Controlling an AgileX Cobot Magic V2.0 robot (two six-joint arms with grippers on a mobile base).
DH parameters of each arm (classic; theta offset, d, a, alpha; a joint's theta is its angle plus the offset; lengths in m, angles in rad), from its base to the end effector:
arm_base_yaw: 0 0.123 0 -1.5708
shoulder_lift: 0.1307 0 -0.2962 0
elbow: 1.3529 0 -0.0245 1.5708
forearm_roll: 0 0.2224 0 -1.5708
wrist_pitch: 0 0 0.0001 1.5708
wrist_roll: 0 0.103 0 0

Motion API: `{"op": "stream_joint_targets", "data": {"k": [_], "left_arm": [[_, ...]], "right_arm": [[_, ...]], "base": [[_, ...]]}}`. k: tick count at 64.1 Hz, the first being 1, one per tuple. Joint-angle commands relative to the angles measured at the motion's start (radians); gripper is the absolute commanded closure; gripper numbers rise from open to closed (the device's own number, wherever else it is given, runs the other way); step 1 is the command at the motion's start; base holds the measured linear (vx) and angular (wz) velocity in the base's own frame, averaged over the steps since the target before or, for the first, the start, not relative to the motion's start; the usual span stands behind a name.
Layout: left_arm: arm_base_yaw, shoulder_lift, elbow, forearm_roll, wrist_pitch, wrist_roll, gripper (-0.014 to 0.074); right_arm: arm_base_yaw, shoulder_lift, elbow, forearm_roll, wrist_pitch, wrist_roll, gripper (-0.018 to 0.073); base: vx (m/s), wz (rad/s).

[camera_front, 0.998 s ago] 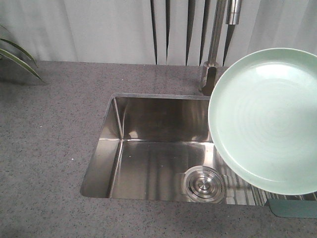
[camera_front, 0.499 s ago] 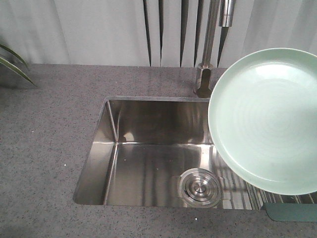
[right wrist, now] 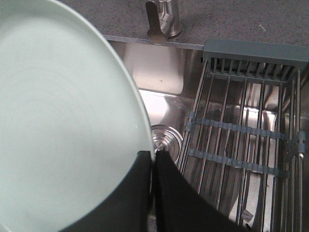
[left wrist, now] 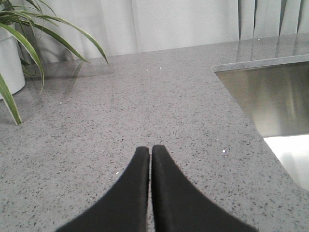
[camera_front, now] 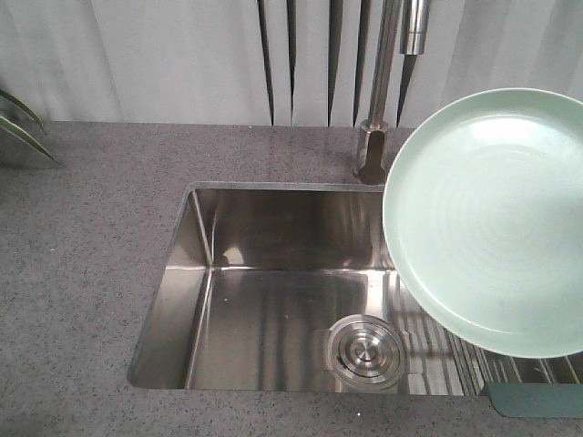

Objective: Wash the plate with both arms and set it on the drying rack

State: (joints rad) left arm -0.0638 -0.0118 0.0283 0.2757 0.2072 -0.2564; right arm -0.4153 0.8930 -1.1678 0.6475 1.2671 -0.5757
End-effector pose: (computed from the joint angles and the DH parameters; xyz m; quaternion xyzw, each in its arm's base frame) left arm 0.0283 0.0040 0.1850 0.0106 0.7510 0.0045 0.6602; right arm 0.1170 0.0132 0.4152 -0.0810 0.8924 0.1325 0.4237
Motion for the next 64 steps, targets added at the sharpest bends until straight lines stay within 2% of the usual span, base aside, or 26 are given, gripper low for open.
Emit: {"op": "stream_joint_targets", "data": {"k": [1, 64], "left_arm": [[-0.006, -0.014, 0.024, 0.002, -0.065, -0.002, 0.0603], [-0.006, -0.014, 0.024, 0.002, -0.065, -0.002, 0.0603]], "right_arm": [[-0.007, -0.006, -0.022, 0.046, 0.009, -0.006, 0.0566], [-0.007, -0.006, -0.022, 0.046, 0.009, -0.006, 0.0566]], "base": [[0.03, -0.01], [0.03, -0.03]]}}
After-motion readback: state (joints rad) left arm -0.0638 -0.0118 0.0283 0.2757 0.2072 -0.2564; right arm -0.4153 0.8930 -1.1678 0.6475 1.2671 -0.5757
